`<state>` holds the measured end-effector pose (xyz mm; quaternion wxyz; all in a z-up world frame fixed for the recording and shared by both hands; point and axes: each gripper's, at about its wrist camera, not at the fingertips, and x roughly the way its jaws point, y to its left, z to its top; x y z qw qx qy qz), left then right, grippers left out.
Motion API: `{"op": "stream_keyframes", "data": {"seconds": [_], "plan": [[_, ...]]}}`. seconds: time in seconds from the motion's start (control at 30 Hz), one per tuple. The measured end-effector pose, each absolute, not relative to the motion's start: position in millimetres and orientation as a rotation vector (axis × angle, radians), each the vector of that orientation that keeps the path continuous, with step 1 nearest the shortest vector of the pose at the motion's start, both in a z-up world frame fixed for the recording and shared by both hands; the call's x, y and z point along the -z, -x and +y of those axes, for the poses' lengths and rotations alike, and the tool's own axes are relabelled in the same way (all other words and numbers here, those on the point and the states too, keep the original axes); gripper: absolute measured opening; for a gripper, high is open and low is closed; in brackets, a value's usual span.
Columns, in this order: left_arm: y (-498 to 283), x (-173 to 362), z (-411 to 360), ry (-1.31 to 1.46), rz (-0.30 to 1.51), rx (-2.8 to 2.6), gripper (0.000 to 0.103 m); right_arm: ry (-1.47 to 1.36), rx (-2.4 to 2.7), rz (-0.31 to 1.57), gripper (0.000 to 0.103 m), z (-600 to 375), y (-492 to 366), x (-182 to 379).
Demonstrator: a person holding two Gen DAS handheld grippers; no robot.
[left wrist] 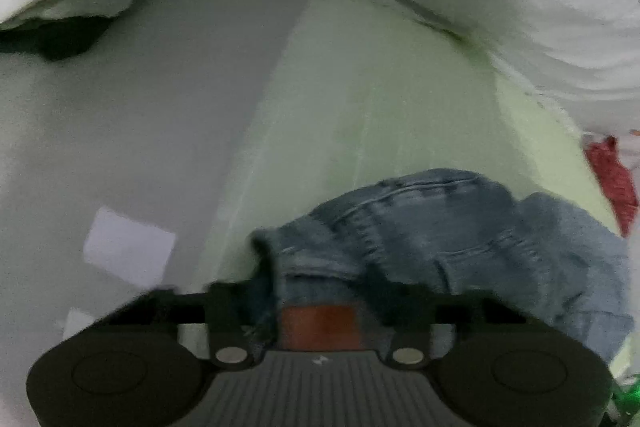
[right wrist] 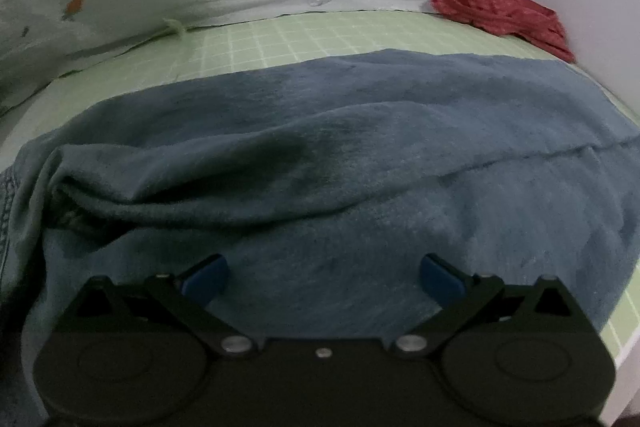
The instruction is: Fold clothes
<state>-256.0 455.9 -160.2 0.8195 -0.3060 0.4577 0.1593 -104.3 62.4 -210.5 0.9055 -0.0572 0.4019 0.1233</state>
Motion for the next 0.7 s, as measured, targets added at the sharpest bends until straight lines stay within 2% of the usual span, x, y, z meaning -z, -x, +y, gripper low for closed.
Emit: {"op": "stream_keyframes", "data": {"seconds": [0.03,0.1,0.4,0.5,0.6,0.7], "plan": [[253.3,157.5,458.4,0.647,0.963,-0.325,0.009,0.109,-0.235,0.831,0.103,64.0,105.2,210.4],[248.0,145.7,463.0,0.638,0.919,-0.317,0.008,0.085,-0.196,0.822,0.103,64.7,107.1,208.4],[199.7,77.5,507.7,0.494,0.685,-0.345,0.007,0.023,-0.014,0.806,0.103,56.3,88.8,194.9],[178.1,78.4,527.7,0.459,0.650,-0.362,0.007,0.035,-0.006,0.817,0.103,59.8,86.8,195.5],[154.3,102.9,540.7,0.418,0.684,-0.420,0.009,0.061,-0.014,0.828,0.103,65.9,87.8,197.8],[143.6,121.9,545.0,0.453,0.756,-0.433,0.016,0.086,-0.022,0.839,0.103,72.0,88.7,200.1]]}}
